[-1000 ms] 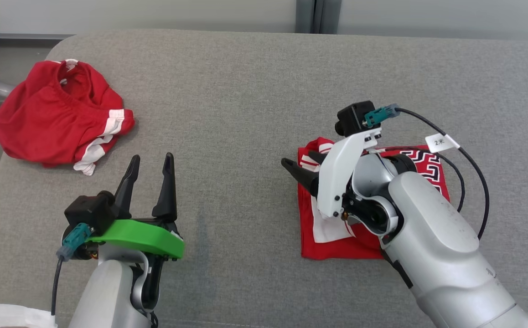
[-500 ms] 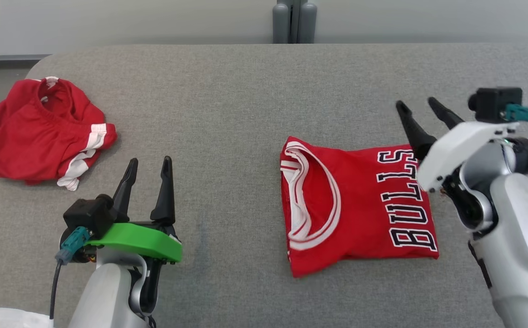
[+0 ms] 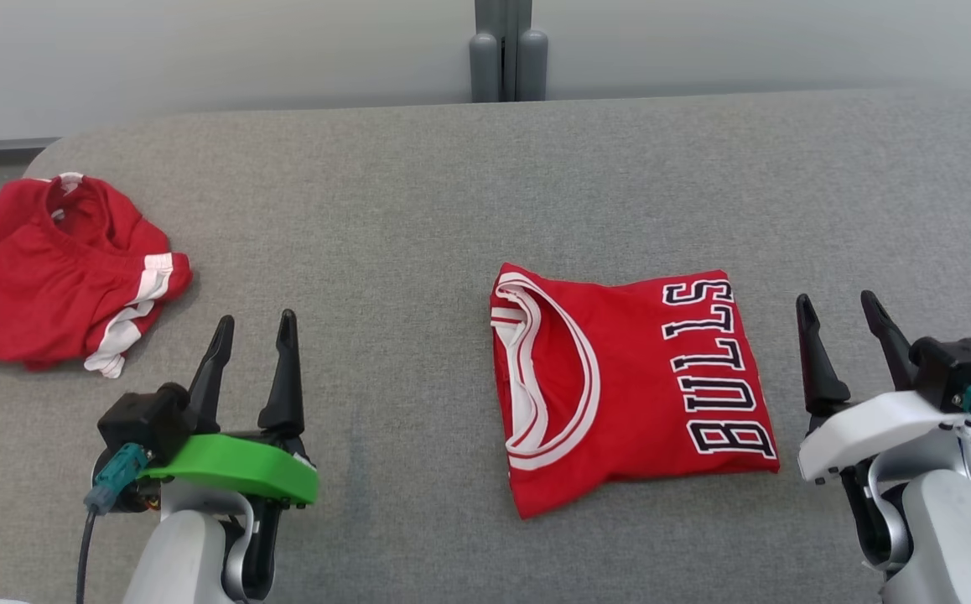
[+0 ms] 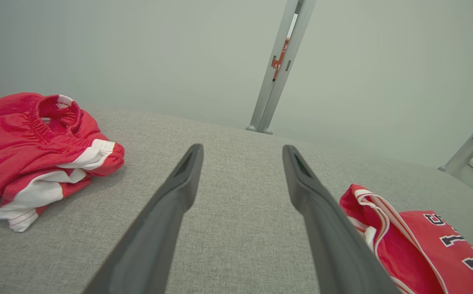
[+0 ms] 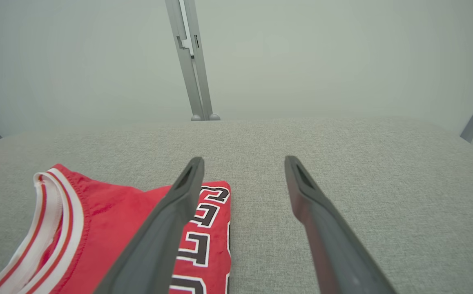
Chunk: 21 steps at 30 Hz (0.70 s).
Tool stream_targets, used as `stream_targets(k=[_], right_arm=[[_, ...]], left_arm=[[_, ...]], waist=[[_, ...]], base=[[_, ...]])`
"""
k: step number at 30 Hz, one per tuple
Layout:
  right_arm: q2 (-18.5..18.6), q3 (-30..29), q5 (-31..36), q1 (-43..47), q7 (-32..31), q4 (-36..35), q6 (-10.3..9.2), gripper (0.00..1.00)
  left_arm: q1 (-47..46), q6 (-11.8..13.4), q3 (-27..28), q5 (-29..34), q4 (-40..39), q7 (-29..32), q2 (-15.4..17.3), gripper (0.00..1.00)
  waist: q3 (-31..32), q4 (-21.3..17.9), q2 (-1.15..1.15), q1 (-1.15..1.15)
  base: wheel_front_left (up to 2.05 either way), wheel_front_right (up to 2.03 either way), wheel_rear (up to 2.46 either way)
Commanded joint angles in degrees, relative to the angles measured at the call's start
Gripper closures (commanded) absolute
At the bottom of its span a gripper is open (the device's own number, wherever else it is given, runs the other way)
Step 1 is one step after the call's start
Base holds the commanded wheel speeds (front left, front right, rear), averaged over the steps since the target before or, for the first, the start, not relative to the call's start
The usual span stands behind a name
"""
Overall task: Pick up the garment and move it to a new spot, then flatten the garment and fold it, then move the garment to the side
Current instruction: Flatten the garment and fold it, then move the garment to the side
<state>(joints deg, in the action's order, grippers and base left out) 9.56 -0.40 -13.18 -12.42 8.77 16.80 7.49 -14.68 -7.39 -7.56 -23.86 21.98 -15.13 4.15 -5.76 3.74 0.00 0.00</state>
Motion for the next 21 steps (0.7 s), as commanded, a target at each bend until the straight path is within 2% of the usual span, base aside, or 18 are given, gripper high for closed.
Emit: stream_targets(k=[1, 11, 21], right_arm=[[-0.4, -0.3, 0.8, 1.1, 1.6, 0.4, 0.01, 0.00], [-2.1, -0.4, 2.8, 2.6, 4.7, 2.6, 0.01, 0.00], [-1.9, 1.2, 1.1, 0.5, 3.2, 4.6, 0.01, 0.00]], left_arm=[[1.2, -0.2, 0.6, 0.7, -0.6, 0.0, 0.2, 0.00], [5.9, -0.2, 3.1, 2.2, -3.2, 0.0, -0.3, 0.00], [8.0, -0.2, 4.5, 4.2, -4.2, 0.0, -0.6, 0.00]], waist=[[1.1, -1.0, 0.00, 0.00], [3.7, -3.1, 0.00, 0.00], [4.8, -3.9, 0.00, 0.00]], base=[[0.00, 0.00, 0.00], [0.00, 0.00, 0.00], [0.00, 0.00, 0.00]])
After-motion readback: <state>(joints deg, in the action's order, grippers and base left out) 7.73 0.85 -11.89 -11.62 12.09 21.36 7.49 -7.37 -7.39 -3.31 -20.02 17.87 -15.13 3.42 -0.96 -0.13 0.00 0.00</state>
